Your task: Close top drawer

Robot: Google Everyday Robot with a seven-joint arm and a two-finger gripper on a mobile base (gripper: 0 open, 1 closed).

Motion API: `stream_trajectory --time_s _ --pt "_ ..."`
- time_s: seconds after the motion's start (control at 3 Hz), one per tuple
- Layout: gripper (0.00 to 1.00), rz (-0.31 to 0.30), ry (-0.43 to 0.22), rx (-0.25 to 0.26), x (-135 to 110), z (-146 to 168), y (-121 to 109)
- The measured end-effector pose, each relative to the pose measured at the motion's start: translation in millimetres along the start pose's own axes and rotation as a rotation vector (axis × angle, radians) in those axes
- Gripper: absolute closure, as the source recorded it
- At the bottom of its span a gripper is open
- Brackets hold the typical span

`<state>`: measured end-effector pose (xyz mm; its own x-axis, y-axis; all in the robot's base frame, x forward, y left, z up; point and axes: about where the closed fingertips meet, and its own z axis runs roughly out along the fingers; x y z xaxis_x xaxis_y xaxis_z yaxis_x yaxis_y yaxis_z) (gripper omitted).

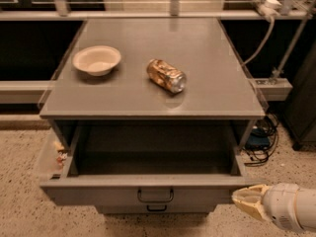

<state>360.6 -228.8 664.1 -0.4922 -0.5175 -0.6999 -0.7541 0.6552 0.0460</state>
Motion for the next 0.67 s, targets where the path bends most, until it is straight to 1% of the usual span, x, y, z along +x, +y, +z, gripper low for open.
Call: stream_trajectory --time_s 0.33,0.67 --pt "1.00 -0.026 -0.026 0.045 -14 15 -24" --pt "1.00 -0.041 -0.040 0.071 -24 21 -34"
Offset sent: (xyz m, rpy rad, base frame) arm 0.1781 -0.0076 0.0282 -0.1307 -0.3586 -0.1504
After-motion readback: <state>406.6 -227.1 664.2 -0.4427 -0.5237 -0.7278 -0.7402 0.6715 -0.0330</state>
